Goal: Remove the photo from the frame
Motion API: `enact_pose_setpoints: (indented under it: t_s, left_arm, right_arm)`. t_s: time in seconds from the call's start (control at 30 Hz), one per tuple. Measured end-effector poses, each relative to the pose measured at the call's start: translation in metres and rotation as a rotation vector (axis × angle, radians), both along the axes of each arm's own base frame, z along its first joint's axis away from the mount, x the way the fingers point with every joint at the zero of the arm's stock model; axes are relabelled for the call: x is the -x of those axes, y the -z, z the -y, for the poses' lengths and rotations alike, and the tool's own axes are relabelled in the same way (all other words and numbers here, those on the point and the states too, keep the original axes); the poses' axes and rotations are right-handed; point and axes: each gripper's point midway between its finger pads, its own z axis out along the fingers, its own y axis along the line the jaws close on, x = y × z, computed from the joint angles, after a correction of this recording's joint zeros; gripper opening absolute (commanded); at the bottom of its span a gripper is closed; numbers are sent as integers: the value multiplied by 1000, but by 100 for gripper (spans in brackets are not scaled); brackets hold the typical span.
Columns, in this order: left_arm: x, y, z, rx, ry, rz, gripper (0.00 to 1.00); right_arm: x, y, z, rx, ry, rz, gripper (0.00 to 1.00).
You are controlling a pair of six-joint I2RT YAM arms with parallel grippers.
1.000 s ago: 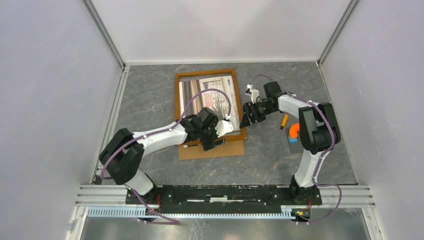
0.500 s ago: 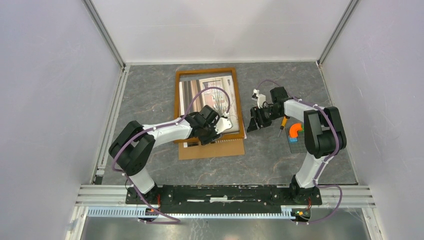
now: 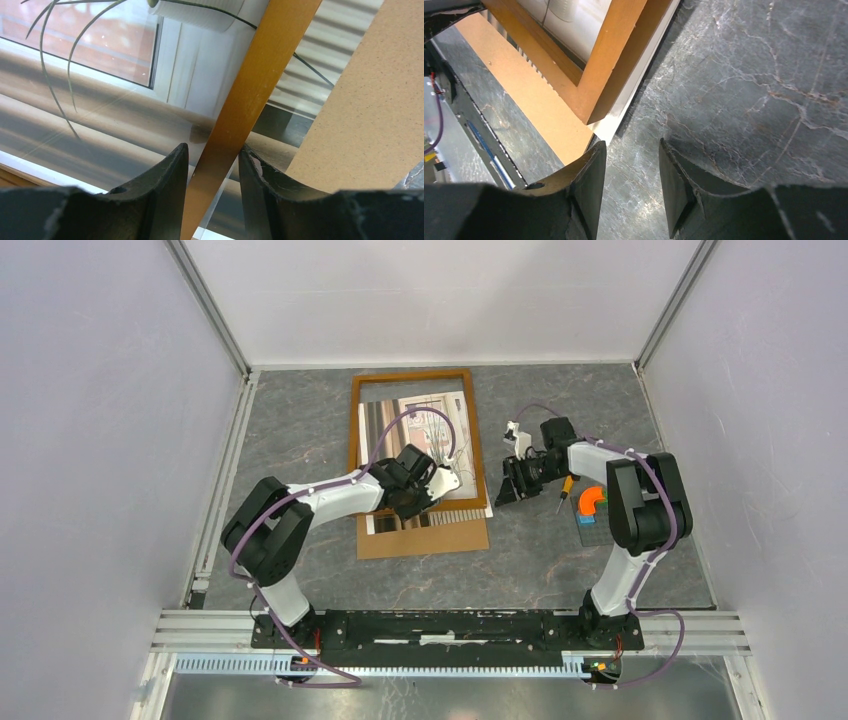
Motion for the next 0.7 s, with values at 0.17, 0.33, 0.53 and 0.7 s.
enact_pose_setpoints:
  t_s: [0.17,0.33,0.53,0.7]
  left_arm:
    - [-2,0,-1,0,-5,0,48]
    - [-3,1,-2,-7,-9,2,48]
    - [-9,1,-3,-3,-33,1,47]
    - [-10,1,-3,-2,-35,1,48]
  right_arm:
    - [5,1,-8,-57,2,-41,45]
    - [14,3,-18,-135,-3,-105,43]
    - [28,5,-24,-197,-7,-162,43]
    - [32,5,-29,-247,-1,-207,44]
